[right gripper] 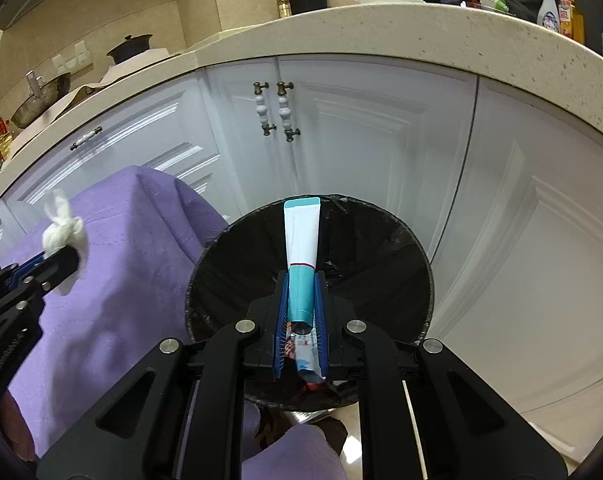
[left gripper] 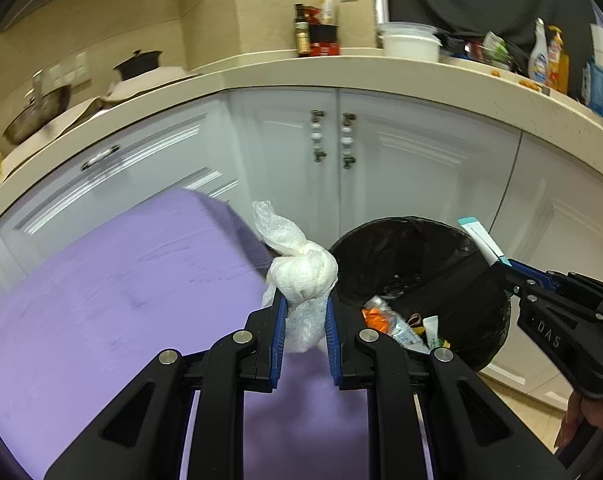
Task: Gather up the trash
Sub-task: 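Carry the teal tube and white tissue over the bin, then open both grippers over the bin to drop the tube and tissue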
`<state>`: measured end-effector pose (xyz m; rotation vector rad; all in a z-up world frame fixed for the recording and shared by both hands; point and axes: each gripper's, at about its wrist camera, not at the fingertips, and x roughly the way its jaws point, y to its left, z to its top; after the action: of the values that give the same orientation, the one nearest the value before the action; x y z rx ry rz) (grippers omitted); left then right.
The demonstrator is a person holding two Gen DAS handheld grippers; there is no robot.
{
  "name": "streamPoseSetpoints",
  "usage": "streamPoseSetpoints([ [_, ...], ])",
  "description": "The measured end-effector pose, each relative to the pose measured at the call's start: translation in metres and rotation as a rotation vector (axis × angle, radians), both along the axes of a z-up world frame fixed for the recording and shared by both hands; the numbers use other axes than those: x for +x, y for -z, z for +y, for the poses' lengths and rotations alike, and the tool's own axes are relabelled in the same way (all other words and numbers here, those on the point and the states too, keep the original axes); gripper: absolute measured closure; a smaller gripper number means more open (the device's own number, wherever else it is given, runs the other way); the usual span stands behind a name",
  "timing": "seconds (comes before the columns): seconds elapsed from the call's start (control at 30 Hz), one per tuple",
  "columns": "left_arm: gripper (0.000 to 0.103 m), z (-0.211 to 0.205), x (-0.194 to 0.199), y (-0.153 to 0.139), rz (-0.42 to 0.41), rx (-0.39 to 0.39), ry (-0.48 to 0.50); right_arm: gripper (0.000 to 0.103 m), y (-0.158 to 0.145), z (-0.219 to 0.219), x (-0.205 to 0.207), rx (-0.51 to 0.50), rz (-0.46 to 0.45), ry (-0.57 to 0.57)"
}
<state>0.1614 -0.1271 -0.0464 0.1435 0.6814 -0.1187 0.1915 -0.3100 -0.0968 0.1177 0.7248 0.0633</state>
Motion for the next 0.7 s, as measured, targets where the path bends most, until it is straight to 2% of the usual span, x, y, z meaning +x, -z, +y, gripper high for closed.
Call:
streamPoseSetpoints([
  [0.3,0.084,-0.035,0.022,0.016,0.022,0.021,0.038,0.091,0.011,-0.016,0.01,0.001,0.008,0.02],
  [0.7,0.084,-0.048,0.041,0.029,0.049,0.024,0.047,0.091,0.022,-0.022,0.021,0.004,0.024,0.039],
])
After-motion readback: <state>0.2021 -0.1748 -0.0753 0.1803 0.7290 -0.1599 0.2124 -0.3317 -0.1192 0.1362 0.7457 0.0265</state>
